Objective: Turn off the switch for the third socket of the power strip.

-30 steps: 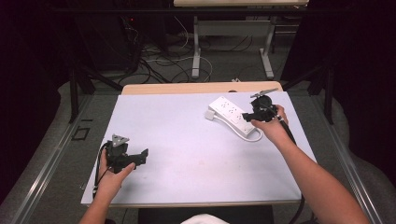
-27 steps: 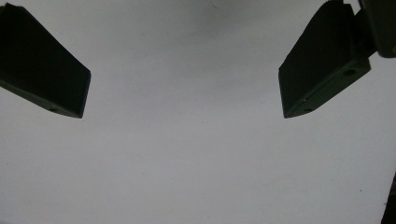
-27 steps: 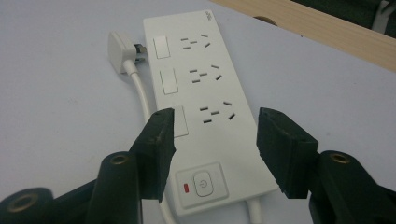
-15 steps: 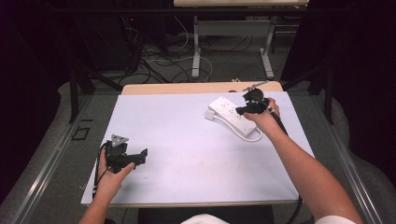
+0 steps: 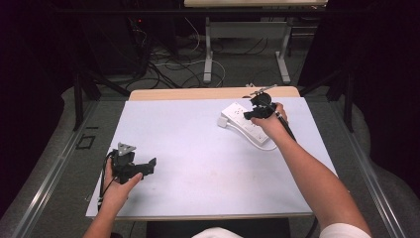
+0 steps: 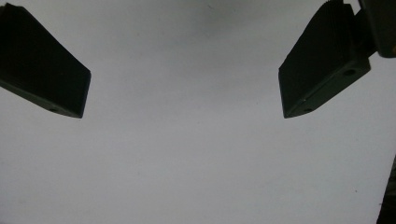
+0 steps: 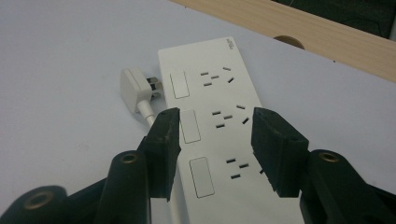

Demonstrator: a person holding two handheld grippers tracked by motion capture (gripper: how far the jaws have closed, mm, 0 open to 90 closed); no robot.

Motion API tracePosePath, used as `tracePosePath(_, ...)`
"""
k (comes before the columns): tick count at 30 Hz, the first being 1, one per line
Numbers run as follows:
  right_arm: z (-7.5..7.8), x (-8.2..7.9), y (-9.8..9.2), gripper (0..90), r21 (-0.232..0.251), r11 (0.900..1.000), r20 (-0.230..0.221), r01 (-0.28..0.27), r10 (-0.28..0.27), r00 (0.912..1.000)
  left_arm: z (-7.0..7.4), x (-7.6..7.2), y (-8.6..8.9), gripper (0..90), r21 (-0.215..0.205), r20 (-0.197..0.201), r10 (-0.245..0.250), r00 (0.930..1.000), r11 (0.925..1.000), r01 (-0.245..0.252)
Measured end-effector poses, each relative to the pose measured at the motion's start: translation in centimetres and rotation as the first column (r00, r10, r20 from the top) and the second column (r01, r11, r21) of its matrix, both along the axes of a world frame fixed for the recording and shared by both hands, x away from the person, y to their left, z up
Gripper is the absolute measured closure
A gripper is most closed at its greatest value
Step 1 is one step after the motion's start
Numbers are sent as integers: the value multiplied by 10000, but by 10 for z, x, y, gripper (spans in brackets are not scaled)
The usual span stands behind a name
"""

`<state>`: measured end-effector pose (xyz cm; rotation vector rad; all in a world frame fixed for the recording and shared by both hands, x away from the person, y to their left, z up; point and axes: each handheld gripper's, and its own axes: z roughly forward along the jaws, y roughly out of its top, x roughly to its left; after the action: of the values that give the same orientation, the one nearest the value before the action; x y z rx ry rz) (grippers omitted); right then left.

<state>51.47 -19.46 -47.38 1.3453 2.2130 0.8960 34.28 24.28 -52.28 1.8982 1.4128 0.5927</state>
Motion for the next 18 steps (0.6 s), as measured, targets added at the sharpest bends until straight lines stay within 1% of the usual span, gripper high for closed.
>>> tracePosePath(4,-3,2,2,550,8,10000,-15,-1,1,10000,-1,0,0,23,-37,49,33,10000,10000,-33)
tracePosePath(7,-5,5,4,566,41,10000,68,-79,79,9999,-1,1,0,23,-2,32,-2,10000,10000,2)
tracePosePath(9,-5,6,6,574,91,9999,198,-99,97,9998,-1,1,0,23,-7,31,-22,10000,10000,22)
tracePosePath(11,-6,7,8,586,111,9996,403,-250,246,9989,-1,1,0,23,-29,41,5,10000,10000,-5)
tracePosePath(12,-7,7,9,589,168,9996,420,-240,233,9988,-1,1,0,23,-32,46,9,10000,10000,-9)
tracePosePath(14,-7,9,11,594,89,9992,433,-382,378,9983,-1,1,0,23,-34,41,27,10000,10000,-27)
tracePosePath(16,-8,11,15,598,137,9988,414,-465,459,9981,-1,1,0,23,-36,37,24,10000,10000,-24)
tracePosePath(17,-8,12,16,606,99,9987,511,-494,488,9975,-1,1,0,23,-28,34,14,10000,10000,-14)
tracePosePath(18,-8,13,18,611,158,9989,528,-439,430,9977,-1,1,0,23,-34,47,0,10000,10000,0)
